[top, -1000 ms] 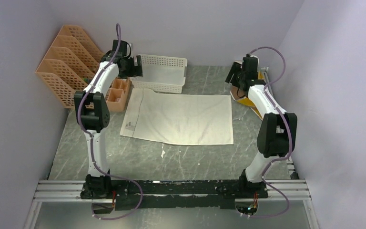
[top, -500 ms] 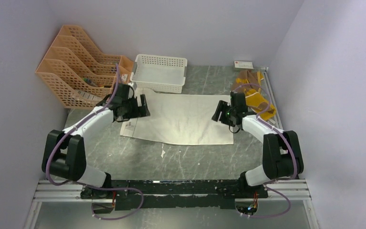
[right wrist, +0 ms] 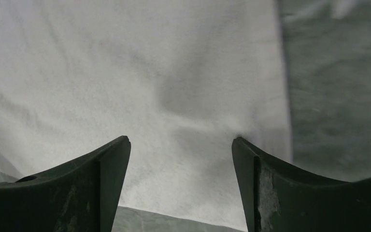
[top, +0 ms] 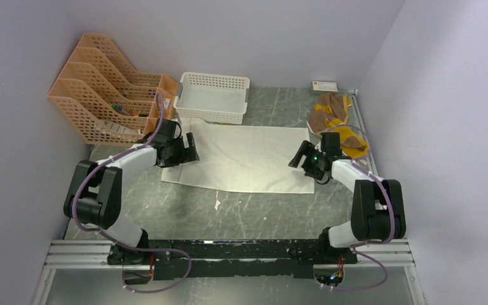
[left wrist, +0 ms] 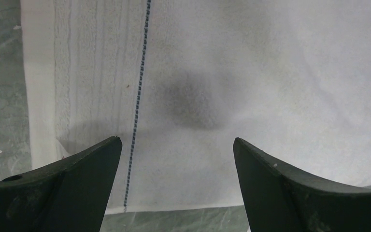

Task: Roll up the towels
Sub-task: Fold the towel at the center of the board.

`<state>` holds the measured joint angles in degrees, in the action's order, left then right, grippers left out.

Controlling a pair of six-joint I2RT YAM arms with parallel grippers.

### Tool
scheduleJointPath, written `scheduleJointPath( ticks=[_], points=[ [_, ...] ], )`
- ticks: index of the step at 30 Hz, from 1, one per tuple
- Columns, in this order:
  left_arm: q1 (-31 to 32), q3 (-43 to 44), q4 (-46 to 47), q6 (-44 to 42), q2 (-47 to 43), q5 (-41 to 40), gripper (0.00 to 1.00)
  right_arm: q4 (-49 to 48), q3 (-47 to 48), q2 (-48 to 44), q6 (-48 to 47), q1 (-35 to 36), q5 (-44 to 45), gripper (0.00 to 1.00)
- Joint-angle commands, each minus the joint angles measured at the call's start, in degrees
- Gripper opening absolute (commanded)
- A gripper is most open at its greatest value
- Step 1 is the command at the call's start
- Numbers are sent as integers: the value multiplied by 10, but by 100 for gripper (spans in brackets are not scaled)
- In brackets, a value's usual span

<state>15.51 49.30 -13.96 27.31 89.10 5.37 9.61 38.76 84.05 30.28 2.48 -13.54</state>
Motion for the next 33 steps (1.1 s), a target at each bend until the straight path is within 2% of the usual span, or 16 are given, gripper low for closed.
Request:
scheduleJointPath(
  ticks=[1, 4, 9, 12, 14, 22, 28, 33],
  points=[
    [-6, 4, 31, -3, 21, -18, 97, 58, -27, -19, -7, -60, 47, 80],
    [-9, 3, 32, 0, 26, -17, 97, 56, -14, -2, -17, -91, 31, 80],
    [-10, -4, 24, 9, 29, -27, 97, 58, 34, 8, -41, -90, -2, 80],
    [-10, -14, 15, 26, 22, -35, 97, 75, 47, -43, -39, -59, 47, 81],
    [-10, -21, 5, 36, 8, -35, 97, 73, 25, -85, -19, -45, 69, 82],
    [-10, -87, -15, 79, -41, -43, 97, 71, -87, -216, 75, -22, 68, 82],
    [-10, -141, 18, 106, -38, -22, 96, 63, -120, -158, 68, -20, 39, 83],
    [-10, -156, -2, 113, -61, -40, 97, 92, -125, -142, 92, -21, 63, 84]
  ],
)
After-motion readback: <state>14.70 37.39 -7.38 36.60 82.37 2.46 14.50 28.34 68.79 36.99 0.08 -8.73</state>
